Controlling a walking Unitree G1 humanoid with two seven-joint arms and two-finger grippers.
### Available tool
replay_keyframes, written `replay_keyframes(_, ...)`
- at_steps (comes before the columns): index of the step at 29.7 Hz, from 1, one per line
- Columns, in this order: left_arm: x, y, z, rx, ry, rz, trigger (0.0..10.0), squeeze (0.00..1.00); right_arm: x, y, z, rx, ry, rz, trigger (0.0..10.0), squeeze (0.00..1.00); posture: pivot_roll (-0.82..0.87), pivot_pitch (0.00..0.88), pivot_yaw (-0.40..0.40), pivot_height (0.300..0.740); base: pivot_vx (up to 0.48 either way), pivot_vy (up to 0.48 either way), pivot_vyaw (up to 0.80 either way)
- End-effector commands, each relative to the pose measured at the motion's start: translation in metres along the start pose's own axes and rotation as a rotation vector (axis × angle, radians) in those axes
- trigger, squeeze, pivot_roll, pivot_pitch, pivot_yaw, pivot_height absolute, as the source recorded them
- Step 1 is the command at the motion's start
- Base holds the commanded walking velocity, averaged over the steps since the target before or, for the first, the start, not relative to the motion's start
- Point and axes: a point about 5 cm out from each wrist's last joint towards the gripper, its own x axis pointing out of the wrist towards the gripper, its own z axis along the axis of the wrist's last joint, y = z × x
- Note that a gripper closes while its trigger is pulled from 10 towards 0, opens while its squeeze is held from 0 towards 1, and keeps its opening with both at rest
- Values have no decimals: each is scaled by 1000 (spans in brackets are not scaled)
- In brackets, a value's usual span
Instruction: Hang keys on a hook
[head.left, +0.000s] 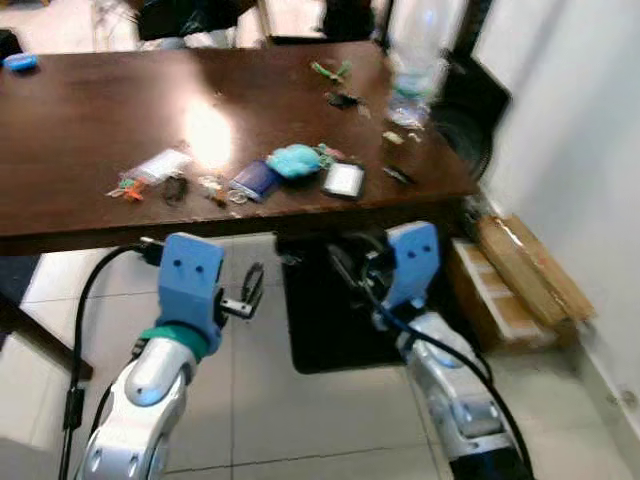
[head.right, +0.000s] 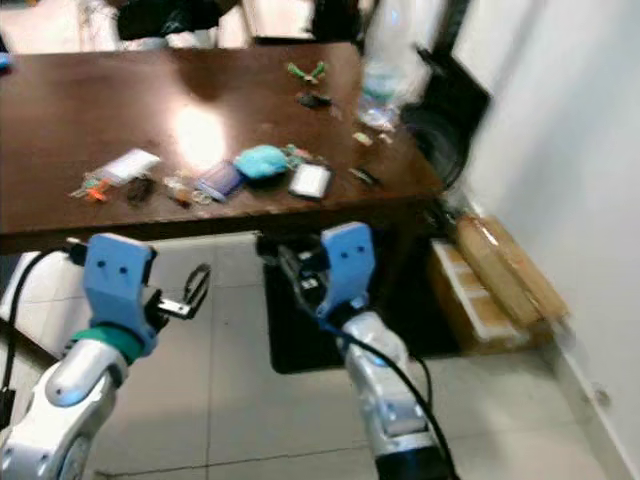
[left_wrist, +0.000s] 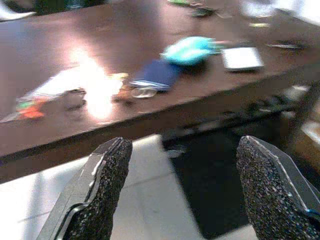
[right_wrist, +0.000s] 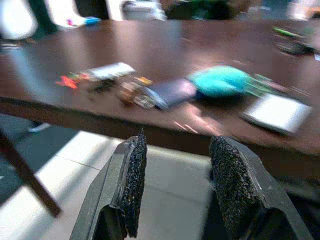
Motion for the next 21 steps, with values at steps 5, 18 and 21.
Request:
replay_keyframes(5, -1, 1, -6, 6, 24, 9, 10000, 0, -2, 4, -6, 7, 17, 9, 10000, 0, -11, 77, 70, 740, 386, 0, 0)
replay_keyframes(18, -1, 0, -8, 8, 30, 5, 10000, 0, -2, 5, -7, 5, 19, 10, 10000, 0, -10, 72, 69, 740, 373, 0, 0)
replay_keyframes(21, -1, 0, -9, 12, 42, -7, 10000, 0, -2, 5, -7, 5, 19, 9, 10000, 0, -10, 72, 69, 740, 319, 0, 0)
